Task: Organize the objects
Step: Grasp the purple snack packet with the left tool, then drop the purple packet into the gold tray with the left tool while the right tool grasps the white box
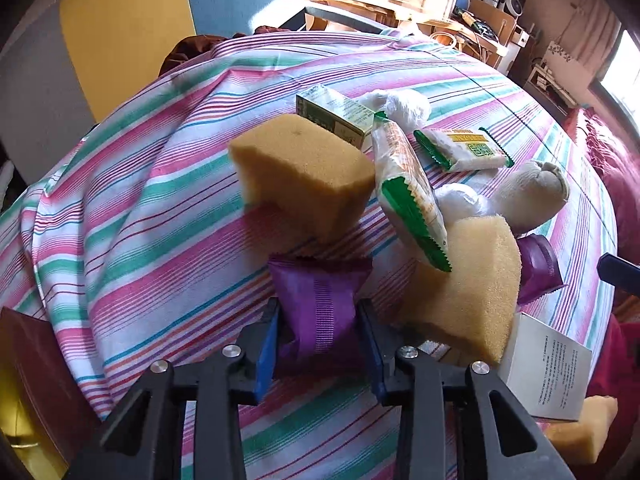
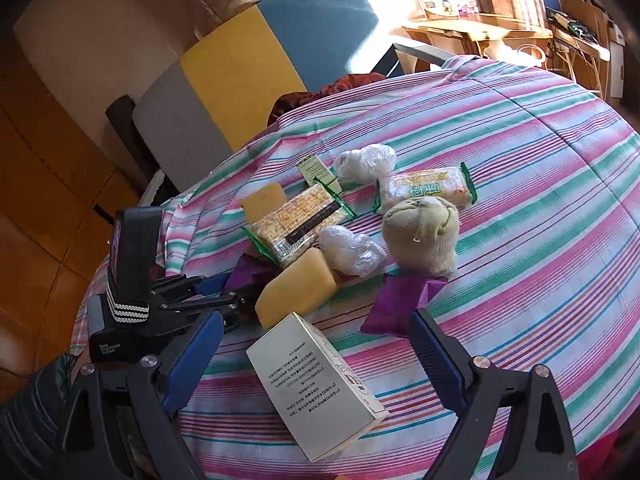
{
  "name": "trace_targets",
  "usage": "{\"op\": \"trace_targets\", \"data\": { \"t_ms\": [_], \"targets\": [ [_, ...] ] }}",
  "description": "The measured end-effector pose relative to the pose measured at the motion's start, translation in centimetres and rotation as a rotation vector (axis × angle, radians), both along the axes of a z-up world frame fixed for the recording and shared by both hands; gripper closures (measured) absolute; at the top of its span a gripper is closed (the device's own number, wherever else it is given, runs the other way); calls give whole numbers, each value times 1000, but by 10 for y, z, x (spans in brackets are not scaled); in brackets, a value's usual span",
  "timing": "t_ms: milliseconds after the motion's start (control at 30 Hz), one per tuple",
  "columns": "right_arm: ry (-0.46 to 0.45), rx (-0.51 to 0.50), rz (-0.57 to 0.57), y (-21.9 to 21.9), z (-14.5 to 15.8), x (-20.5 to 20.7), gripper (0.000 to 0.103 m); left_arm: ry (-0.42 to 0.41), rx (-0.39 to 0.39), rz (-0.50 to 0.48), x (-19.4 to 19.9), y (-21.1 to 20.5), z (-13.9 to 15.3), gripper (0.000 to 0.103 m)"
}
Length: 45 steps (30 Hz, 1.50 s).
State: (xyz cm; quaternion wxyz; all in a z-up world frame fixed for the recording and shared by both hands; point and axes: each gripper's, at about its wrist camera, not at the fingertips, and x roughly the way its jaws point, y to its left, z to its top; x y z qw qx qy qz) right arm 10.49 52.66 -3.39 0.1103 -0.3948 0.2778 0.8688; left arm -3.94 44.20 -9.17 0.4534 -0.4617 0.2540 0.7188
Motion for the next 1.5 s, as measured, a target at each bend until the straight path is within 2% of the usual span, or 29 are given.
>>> {"op": "trace_targets", "data": {
  "t_ms": [200, 367, 400, 467, 533, 567, 600, 800, 967, 1100, 1267, 1500],
  "targets": [
    [-122, 130, 147, -34, -16, -22, 8, 14, 41, 58, 6, -39, 18, 68],
    [-219, 233, 194, -47, -32, -30, 8, 31, 100, 99, 18, -71, 39, 68],
    [-229, 248, 203, -49, -33, -30, 10, 39, 112, 109, 21, -79, 44, 68],
    [-250, 290, 216, -55, -37, -30, 22, 51, 129, 129, 25, -94, 51, 68],
    [-272, 329, 225, -60, -39, -31, 37, 46, 152, 153, 26, -110, 58, 68],
    [-274, 344, 227, -62, -40, -30, 41, 45, 166, 167, 25, -120, 61, 68],
    [-273, 352, 230, -64, -39, -30, 51, 48, 180, 186, 24, -131, 66, 68],
    [-267, 353, 252, -70, -38, -30, 53, 68, 234, 371, -6, -223, 86, 68],
    [-268, 349, 244, -72, -38, -30, 53, 102, 175, 624, -59, -311, 71, 68],
    [-269, 360, 247, -75, -38, -30, 53, 115, 115, 762, -95, -353, 51, 68],
    [-269, 360, 246, -75, -38, -30, 53, 106, 95, 861, -122, -369, 36, 68],
    [-269, 364, 248, -75, -38, -30, 53, 133, 35, 906, -152, -359, 20, 67]
  ]
}}
